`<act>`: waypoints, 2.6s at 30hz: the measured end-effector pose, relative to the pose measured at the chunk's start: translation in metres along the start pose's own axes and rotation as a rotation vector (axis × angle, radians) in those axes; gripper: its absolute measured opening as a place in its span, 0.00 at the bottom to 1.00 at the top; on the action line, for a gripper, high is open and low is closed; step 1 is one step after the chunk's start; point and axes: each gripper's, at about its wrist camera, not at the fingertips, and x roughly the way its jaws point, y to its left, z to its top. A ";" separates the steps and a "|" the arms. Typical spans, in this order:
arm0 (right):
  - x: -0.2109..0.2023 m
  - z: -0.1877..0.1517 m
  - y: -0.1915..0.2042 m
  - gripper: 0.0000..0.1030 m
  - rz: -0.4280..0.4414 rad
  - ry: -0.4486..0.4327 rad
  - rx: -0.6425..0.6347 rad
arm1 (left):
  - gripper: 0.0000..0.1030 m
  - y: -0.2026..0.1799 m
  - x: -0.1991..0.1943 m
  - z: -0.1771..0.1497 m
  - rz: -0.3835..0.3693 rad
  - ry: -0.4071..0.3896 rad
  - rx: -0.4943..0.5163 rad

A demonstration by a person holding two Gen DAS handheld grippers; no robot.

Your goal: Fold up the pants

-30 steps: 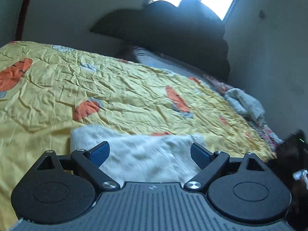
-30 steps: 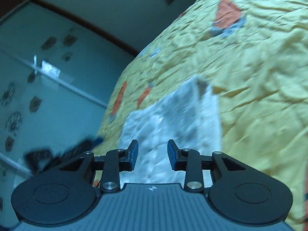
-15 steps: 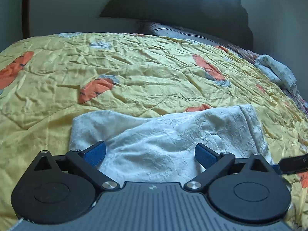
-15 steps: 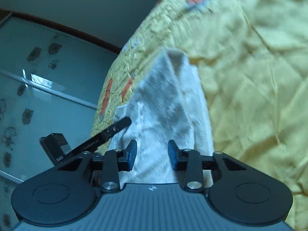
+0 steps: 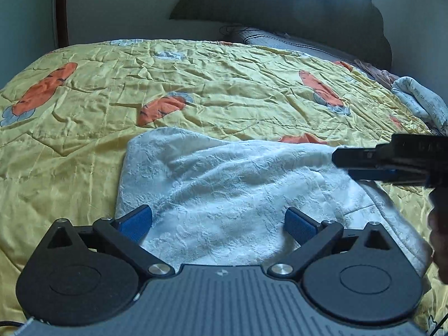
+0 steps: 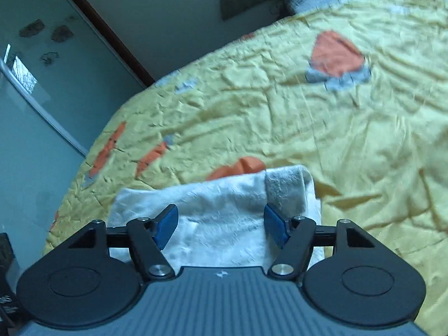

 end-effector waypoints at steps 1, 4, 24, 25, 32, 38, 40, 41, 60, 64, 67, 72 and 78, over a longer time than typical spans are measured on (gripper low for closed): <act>0.001 -0.002 0.002 0.65 -0.001 -0.005 -0.025 | 1.00 0.000 0.001 -0.001 0.002 -0.005 0.003; 0.003 -0.006 0.015 0.65 -0.049 -0.002 -0.118 | 1.00 -0.001 0.003 -0.004 0.010 -0.024 0.010; -0.123 -0.150 0.041 0.78 -0.328 0.040 -0.184 | 0.99 0.062 -0.135 -0.130 0.155 0.022 -0.151; -0.126 -0.155 0.035 0.78 -0.339 0.049 -0.172 | 0.99 0.064 -0.138 -0.135 0.161 0.025 -0.148; -0.157 -0.161 0.028 0.78 -0.361 -0.033 -0.140 | 0.98 0.084 -0.168 -0.141 0.233 -0.016 -0.201; -0.143 -0.163 0.054 0.84 -0.340 -0.051 -0.165 | 0.99 0.040 -0.167 -0.136 0.118 -0.084 -0.204; -0.133 -0.168 0.062 0.84 -0.372 -0.046 -0.189 | 0.99 0.019 -0.157 -0.135 0.110 -0.088 -0.164; -0.130 -0.171 0.065 0.84 -0.383 -0.053 -0.199 | 0.99 0.011 -0.153 -0.135 0.107 -0.087 -0.159; -0.111 -0.210 0.074 1.00 -0.488 -0.113 -0.258 | 1.00 -0.036 -0.126 -0.169 0.187 -0.133 0.003; -0.111 -0.209 0.073 1.00 -0.483 -0.109 -0.257 | 1.00 -0.037 -0.125 -0.167 0.194 -0.123 0.002; -0.110 -0.211 0.074 1.00 -0.490 -0.116 -0.256 | 1.00 -0.036 -0.124 -0.164 0.194 -0.105 -0.004; -0.109 -0.210 0.075 1.00 -0.496 -0.104 -0.252 | 1.00 -0.035 -0.123 -0.158 0.192 -0.067 -0.012; -0.110 -0.212 0.076 1.00 -0.502 -0.111 -0.248 | 1.00 -0.035 -0.123 -0.158 0.191 -0.063 -0.009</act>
